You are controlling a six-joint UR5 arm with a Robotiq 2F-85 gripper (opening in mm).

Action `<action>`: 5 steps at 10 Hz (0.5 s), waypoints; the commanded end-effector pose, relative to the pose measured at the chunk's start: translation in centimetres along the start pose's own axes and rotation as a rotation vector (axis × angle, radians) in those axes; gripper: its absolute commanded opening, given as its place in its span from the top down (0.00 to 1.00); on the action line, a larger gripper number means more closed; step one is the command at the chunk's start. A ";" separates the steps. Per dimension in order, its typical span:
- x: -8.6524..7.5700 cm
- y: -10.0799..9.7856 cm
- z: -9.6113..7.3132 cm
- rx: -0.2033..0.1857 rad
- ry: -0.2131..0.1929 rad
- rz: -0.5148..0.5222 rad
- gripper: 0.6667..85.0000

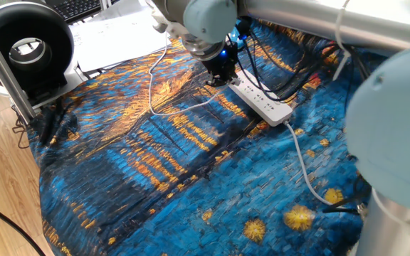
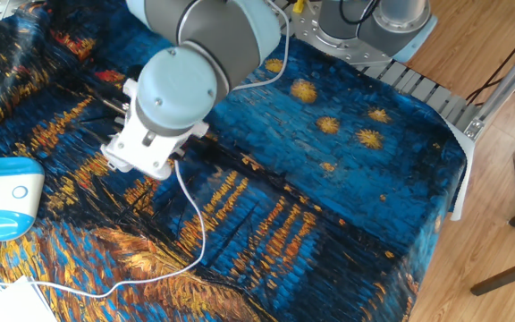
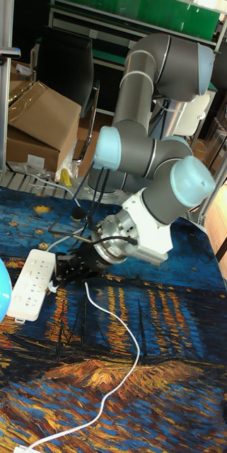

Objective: Plug in the power cord of the desk lamp, turn on the socket, and light up the desk lamp

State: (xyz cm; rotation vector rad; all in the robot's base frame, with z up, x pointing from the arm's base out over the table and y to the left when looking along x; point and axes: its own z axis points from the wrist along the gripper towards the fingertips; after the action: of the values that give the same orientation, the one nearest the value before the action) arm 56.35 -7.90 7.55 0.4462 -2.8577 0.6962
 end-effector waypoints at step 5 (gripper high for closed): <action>-0.9 4.1 -2.0 -0.117 -0.038 0.193 0.99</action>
State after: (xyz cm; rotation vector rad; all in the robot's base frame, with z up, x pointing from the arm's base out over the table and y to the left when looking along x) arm 55.92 -4.45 7.52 0.2970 -2.9372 0.5984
